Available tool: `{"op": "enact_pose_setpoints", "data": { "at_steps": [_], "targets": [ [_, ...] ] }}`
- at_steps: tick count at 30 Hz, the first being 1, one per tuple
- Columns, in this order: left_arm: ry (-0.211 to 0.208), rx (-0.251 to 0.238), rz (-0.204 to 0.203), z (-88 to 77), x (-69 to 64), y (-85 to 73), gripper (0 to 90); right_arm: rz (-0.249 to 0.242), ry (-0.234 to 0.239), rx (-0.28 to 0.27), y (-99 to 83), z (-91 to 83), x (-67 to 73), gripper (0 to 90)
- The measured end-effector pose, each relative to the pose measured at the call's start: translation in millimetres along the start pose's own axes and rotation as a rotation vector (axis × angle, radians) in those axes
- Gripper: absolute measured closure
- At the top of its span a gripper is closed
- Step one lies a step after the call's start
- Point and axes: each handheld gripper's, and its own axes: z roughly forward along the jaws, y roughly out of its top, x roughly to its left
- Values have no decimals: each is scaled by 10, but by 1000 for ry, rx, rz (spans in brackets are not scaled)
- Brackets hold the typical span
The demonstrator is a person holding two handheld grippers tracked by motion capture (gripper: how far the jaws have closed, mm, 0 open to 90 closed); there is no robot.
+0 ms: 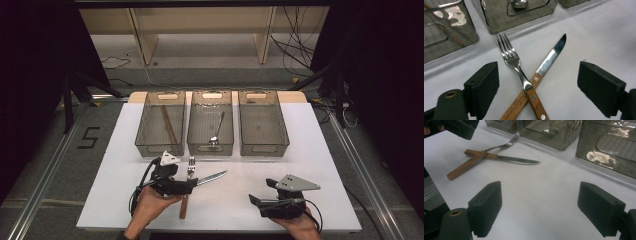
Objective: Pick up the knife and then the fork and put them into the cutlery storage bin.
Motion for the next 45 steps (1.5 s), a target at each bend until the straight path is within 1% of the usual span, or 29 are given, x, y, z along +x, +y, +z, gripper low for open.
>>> {"op": "enact_pose_setpoints", "data": {
  "at_steps": [5,8,9,10,14,17,18,20,25,28,34,35,38,40,45],
  "targets": [
    [12,20,0,-7,-40,-107,179,-9,-3,3,4,6,13,205],
    [30,37,20,13,-79,-172,191,-11,-5,3,7,9,27,204],
    [28,43,15,19,-96,-194,197,-12,-4,4,8,8,34,205],
    [28,47,13,25,-110,-214,208,-15,-5,7,9,6,41,205],
    [37,79,33,55,-164,-289,255,-14,-8,6,6,12,53,205],
    [41,90,36,64,-186,-324,303,-14,-10,9,0,6,50,205],
    [49,88,35,70,-192,-334,320,-13,-11,9,-2,5,47,205],
    [53,103,46,81,-194,-356,343,-10,-12,9,-7,2,48,205],
    [74,124,39,136,-189,-418,396,-10,-12,7,-10,2,51,205],
    [87,142,43,167,-187,-445,417,-11,-10,12,-11,5,52,205],
    [86,143,34,204,-170,-469,479,-13,-8,12,-9,11,60,206],
    [87,150,44,206,-171,-471,490,-12,-7,12,-10,13,61,205],
    [101,141,49,219,-186,-475,513,-12,-8,13,-10,17,66,206],
    [113,136,59,220,-187,-479,544,-11,-7,13,-11,21,68,206],
    [117,122,70,220,-177,-487,614,-15,-7,11,-9,21,73,206]
  ]
}}
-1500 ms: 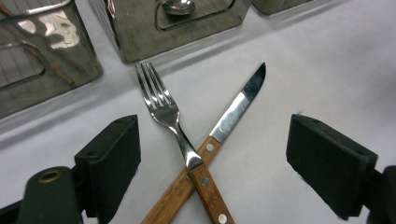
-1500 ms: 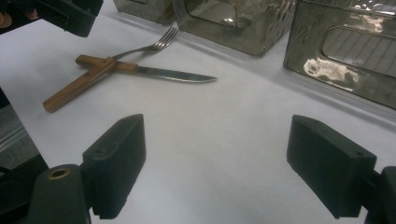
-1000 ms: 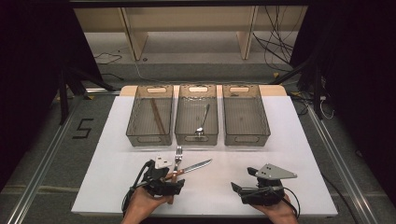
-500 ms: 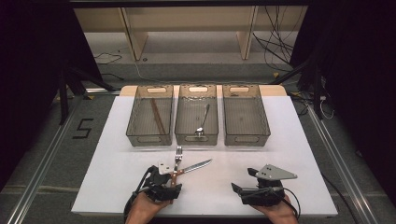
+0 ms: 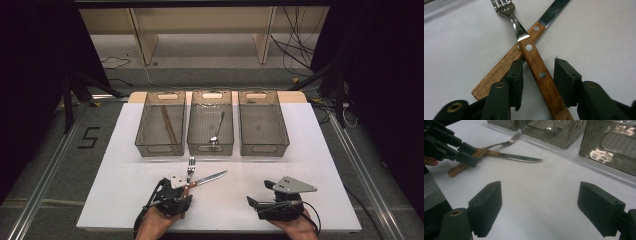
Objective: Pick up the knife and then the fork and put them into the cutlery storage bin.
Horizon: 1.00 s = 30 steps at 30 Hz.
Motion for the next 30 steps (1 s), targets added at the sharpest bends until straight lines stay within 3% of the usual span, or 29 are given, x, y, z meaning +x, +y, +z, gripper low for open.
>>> {"op": "enact_pose_setpoints", "data": {
  "at_steps": [13,21,25,30],
  "targets": [
    [1,-1,-26,-12,45,-2,725,0,-1,0,-1,-5,-1,206],
    [-4,-9,-14,-31,101,-2,761,-2,-2,1,1,-12,-6,206],
    [-41,-23,-12,-81,107,23,762,1,2,-4,4,-19,-5,206],
    [-116,-40,6,-177,102,82,762,-9,8,-16,12,-30,4,206]
  ]
}}
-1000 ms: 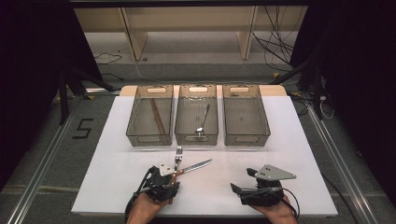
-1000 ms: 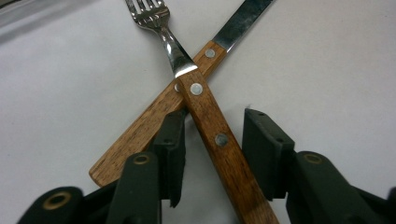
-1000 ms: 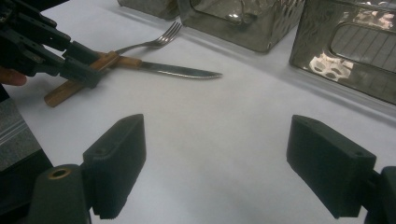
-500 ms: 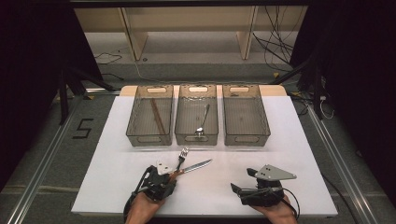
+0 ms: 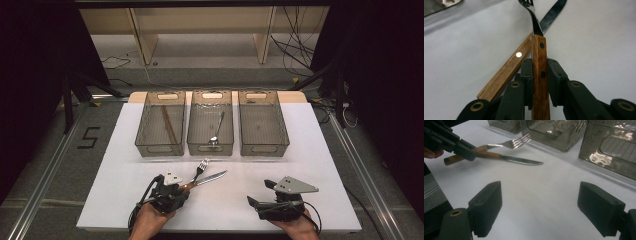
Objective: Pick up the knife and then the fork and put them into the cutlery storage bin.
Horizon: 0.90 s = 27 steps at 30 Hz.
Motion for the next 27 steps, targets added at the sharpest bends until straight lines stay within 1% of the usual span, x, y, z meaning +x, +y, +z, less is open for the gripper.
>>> {"op": "enact_pose_setpoints", "data": {
  "at_steps": [3,7,8,10,14,19,21,23,25,27],
  "targets": [
    [-49,-1,11,-52,-21,67,762,-11,7,-20,17,-7,26,205],
    [-128,-15,23,-119,-57,182,762,-66,6,-32,49,-17,96,203],
    [-143,-14,36,-132,-65,212,762,-76,6,-38,58,-16,115,203],
    [-175,-11,49,-154,-80,270,762,-97,21,-47,75,-11,142,203],
    [-217,-5,73,-155,-109,377,762,-149,28,-58,96,-9,200,204],
    [-269,18,103,-136,-152,498,762,-203,30,-80,141,-18,253,205],
    [-282,22,119,-127,-176,550,762,-224,27,-86,158,-18,277,207],
    [-301,25,133,-115,-195,607,762,-252,23,-83,174,-5,305,208],
    [-313,26,137,-96,-225,660,762,-294,13,-81,192,10,339,211],
    [-325,31,156,-80,-246,709,762,-335,6,-83,217,25,381,214]
  ]
}}
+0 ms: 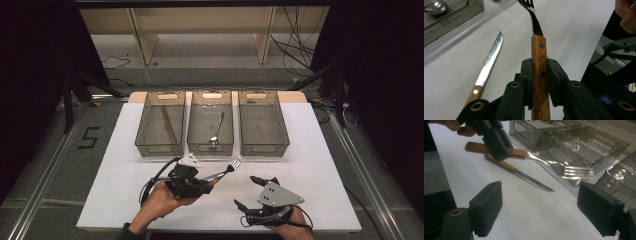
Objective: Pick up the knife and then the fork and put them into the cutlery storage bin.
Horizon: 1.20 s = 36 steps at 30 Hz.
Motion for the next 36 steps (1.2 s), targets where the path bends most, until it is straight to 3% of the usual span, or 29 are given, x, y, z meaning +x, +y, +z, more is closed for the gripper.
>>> {"op": "enact_pose_setpoints", "data": {
  "at_steps": [5,11,16,23,31,32,36],
  "targets": [
    [-26,6,22,29,-49,65,762,-146,-44,-1,81,51,85,238],
    [-48,26,31,41,-84,48,762,-375,-133,14,87,147,237,301],
    [-66,48,51,28,-116,44,762,-532,-194,42,68,211,322,376],
    [-93,61,64,23,-147,46,761,-686,-250,58,28,278,372,472],
    [-121,74,67,35,-159,42,761,-816,-294,72,-18,337,430,566],
    [-123,76,70,33,-159,43,762,-802,-305,79,-29,341,448,578],
    [-140,77,67,33,-162,39,761,-854,-320,81,-34,355,459,638]
  ]
}}
